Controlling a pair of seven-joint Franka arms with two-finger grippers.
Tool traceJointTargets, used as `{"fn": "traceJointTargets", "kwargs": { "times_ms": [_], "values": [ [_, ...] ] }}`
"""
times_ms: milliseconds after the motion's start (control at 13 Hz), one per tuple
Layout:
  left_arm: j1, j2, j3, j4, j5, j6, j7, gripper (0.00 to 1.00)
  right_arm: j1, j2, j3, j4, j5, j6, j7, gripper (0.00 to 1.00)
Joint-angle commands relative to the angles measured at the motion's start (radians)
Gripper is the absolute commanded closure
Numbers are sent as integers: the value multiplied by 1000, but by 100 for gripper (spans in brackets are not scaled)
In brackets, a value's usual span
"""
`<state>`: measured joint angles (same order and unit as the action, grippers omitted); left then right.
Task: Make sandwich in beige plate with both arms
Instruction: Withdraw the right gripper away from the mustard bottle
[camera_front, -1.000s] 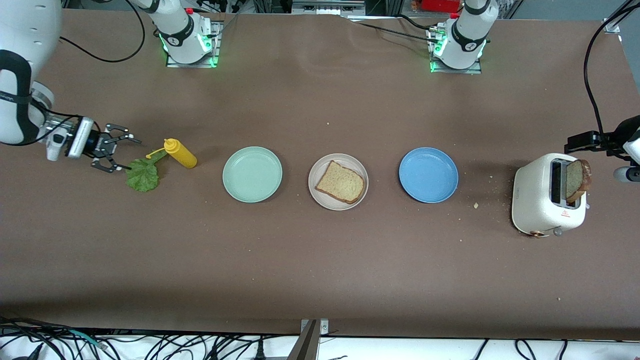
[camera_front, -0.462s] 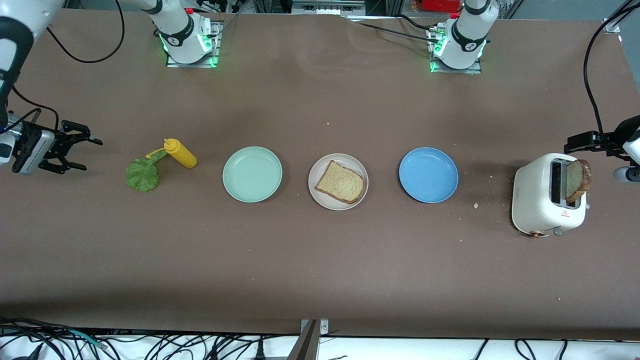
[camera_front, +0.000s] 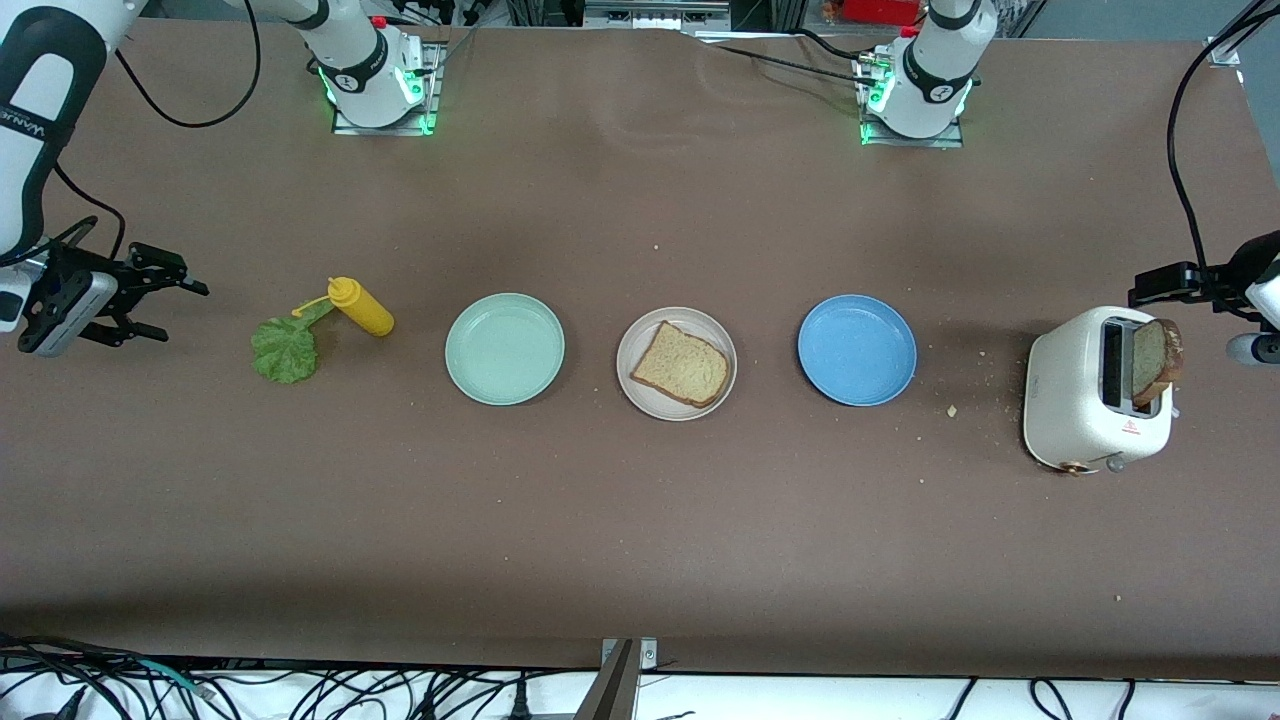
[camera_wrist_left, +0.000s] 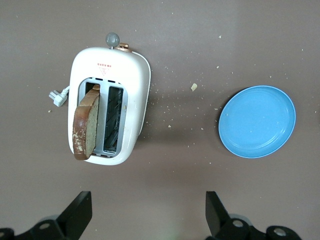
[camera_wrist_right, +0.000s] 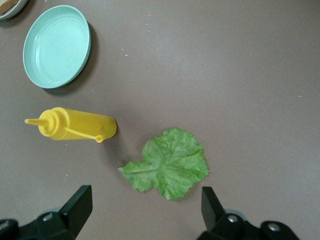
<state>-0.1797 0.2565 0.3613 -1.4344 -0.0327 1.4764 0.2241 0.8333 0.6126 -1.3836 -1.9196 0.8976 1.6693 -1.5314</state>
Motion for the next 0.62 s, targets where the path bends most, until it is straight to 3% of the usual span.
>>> {"fn": "traceJointTargets", "kwargs": {
  "times_ms": [0,308,538],
  "values": [
    [2,-8,-5,-1,24,4,20,0,3,3,-9,72,-48,-19,164,2],
    [0,-8,-5,-1,24,4,20,0,64,12,3,93,-155,3,539,2],
    [0,-9,-5,-1,24,4,20,0,26,-4,142,135,-339,65,804,2]
  ]
}}
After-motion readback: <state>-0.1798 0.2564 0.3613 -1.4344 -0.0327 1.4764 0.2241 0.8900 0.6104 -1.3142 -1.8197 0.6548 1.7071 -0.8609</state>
